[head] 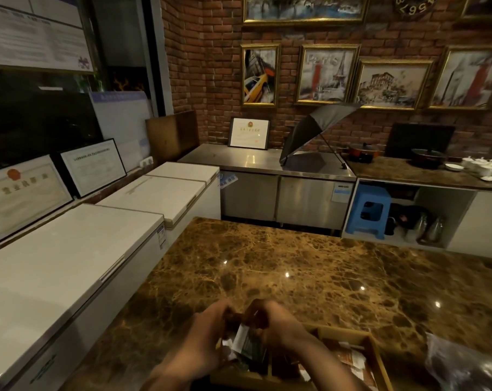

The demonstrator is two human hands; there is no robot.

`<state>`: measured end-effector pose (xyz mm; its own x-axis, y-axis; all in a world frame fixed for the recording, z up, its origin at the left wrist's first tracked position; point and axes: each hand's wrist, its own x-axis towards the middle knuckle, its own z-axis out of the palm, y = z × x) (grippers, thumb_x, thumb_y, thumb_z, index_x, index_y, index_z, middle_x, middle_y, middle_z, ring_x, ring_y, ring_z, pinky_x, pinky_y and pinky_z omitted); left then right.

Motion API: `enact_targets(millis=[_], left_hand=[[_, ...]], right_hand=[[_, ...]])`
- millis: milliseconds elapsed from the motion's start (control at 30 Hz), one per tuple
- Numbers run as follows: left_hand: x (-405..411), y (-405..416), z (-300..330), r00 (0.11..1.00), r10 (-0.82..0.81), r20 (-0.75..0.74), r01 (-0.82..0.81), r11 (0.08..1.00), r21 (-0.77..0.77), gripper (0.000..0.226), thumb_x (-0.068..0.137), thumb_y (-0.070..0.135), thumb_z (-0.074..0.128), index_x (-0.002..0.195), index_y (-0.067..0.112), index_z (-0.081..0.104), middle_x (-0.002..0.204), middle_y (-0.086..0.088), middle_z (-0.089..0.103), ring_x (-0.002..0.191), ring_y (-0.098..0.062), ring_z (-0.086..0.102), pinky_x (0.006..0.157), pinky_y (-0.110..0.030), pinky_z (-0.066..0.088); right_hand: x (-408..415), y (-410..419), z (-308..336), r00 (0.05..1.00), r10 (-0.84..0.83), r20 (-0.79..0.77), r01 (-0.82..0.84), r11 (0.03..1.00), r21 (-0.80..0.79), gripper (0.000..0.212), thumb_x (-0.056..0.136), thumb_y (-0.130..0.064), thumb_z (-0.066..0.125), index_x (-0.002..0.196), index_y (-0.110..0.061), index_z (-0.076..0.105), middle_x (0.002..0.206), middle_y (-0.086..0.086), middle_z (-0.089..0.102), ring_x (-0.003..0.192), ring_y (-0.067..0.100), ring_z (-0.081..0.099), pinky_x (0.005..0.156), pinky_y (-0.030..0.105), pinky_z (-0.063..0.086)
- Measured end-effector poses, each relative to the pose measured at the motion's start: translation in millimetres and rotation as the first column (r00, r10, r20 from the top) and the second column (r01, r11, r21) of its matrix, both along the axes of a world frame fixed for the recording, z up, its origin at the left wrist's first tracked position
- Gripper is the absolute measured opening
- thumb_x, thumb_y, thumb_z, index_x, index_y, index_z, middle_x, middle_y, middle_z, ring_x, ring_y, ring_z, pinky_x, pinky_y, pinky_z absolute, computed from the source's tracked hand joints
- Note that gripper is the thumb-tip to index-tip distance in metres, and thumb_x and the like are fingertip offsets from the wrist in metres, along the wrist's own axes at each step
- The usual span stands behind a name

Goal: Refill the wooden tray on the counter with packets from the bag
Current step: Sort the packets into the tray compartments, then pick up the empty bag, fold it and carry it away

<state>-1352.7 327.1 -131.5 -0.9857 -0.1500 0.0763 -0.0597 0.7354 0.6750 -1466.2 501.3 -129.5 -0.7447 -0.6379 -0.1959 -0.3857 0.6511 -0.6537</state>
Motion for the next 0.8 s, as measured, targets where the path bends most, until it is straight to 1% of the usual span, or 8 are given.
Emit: enact_targets(millis=[67,100,167,267,367,533,700,800], left_hand=[[-1.5,-6.4,1.3,0.998,0.016,-0.059,-0.019,0.999,-0.046,0.035,0.067,0.033,0.066,0.098,0.044,0.054,0.089,0.022,0.067,0.082,0.003,0.065,0.071,-0.035,0.057],[-2.4,-9.2,2.5,0.996,0.019,-0.083,-0.026,0.997,-0.079,0.034,0.069,0.038,0.064,0.099,0.049,0.052,0.092,0.024,0.065,0.085,0.004,0.062,0.073,-0.033,0.056],[-2.5,-12.9,3.7,0.998,0.019,-0.065,-0.028,0.988,-0.149,0.046,0.072,0.044,0.063,0.111,0.058,0.045,0.109,0.031,0.058,0.102,0.004,0.056,0.087,-0.029,0.052],[-8.7,-15.1,-3.5,0.999,0.033,-0.015,-0.036,0.973,-0.229,0.062,0.078,0.052,0.065,0.132,0.056,0.035,0.134,0.026,0.049,0.128,-0.006,0.045,0.108,-0.038,0.040],[-21.3,-3.6,-1.3,1.000,0.000,-0.010,-0.002,0.961,-0.278,0.066,0.081,0.055,0.066,0.139,0.052,0.034,0.139,0.018,0.050,0.132,-0.011,0.045,0.109,-0.036,0.038],[-40.9,28.1,4.6,0.997,-0.081,-0.015,0.072,0.942,-0.328,0.067,0.085,0.057,0.060,0.146,0.042,0.036,0.142,0.014,0.052,0.129,-0.009,0.048,0.109,-0.029,0.038],[-56.8,82.0,9.9,0.990,-0.144,0.004,0.138,0.941,-0.309,0.073,0.087,0.063,0.057,0.151,0.039,0.030,0.154,0.011,0.040,0.141,-0.015,0.036,0.115,-0.032,0.028],[-65.4,118.3,14.5,0.983,-0.183,0.021,0.181,0.940,-0.291,0.077,0.087,0.066,0.055,0.152,0.039,0.026,0.156,0.012,0.037,0.143,-0.014,0.032,0.117,-0.033,0.026]], right_hand=[[2.9,-4.4,-2.8,0.998,0.010,-0.068,-0.006,0.998,0.055,0.031,0.084,-0.022,0.073,0.112,-0.032,0.065,0.111,-0.006,0.065,0.102,0.009,0.063,0.085,0.025,0.057],[3.0,-5.6,-3.2,0.995,-0.002,-0.102,0.009,0.997,0.074,0.034,0.084,-0.027,0.073,0.116,-0.032,0.064,0.114,-0.004,0.064,0.106,0.013,0.062,0.091,0.030,0.056],[4.0,-3.0,2.8,0.984,-0.002,-0.177,0.020,0.995,0.103,0.033,0.088,-0.029,0.070,0.120,-0.030,0.063,0.118,-0.002,0.061,0.111,0.015,0.059,0.093,0.029,0.051],[-0.2,11.4,11.3,0.960,-0.010,-0.279,0.031,0.997,0.071,0.026,0.093,-0.029,0.063,0.119,-0.033,0.065,0.121,-0.006,0.064,0.111,0.013,0.060,0.091,0.030,0.052],[-0.6,37.0,22.4,0.941,-0.064,-0.332,0.084,0.995,0.046,0.027,0.094,-0.030,0.059,0.119,-0.032,0.066,0.120,-0.011,0.066,0.110,0.008,0.060,0.091,0.028,0.051],[2.4,101.7,27.5,0.900,-0.238,-0.365,0.256,0.967,0.002,0.023,0.094,-0.030,0.062,0.116,-0.034,0.068,0.114,-0.016,0.069,0.104,0.001,0.062,0.090,0.021,0.052],[11.7,186.2,28.8,0.824,-0.459,-0.333,0.490,0.871,0.012,0.016,0.094,-0.033,0.062,0.108,-0.036,0.068,0.103,-0.017,0.063,0.099,0.004,0.059,0.085,0.026,0.051],[18.5,242.9,27.4,0.791,-0.509,-0.340,0.538,0.843,-0.010,0.015,0.092,-0.033,0.062,0.106,-0.036,0.068,0.105,-0.017,0.067,0.097,0.005,0.062,0.086,0.034,0.055]])
